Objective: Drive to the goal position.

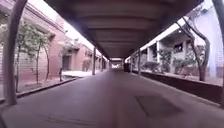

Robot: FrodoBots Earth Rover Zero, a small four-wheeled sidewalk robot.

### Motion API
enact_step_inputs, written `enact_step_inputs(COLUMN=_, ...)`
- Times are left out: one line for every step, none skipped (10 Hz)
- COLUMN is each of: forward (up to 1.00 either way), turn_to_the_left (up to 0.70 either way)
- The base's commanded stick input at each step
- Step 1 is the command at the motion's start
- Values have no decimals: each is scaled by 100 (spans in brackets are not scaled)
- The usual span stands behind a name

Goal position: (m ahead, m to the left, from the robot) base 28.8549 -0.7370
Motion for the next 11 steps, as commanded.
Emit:
enact_step_inputs(forward=70, turn_to_the_left=0)
enact_step_inputs(forward=70, turn_to_the_left=0)
enact_step_inputs(forward=70, turn_to_the_left=0)
enact_step_inputs(forward=70, turn_to_the_left=0)
enact_step_inputs(forward=70, turn_to_the_left=0)
enact_step_inputs(forward=70, turn_to_the_left=0)
enact_step_inputs(forward=70, turn_to_the_left=0)
enact_step_inputs(forward=70, turn_to_the_left=0)
enact_step_inputs(forward=70, turn_to_the_left=0)
enact_step_inputs(forward=70, turn_to_the_left=0)
enact_step_inputs(forward=70, turn_to_the_left=0)
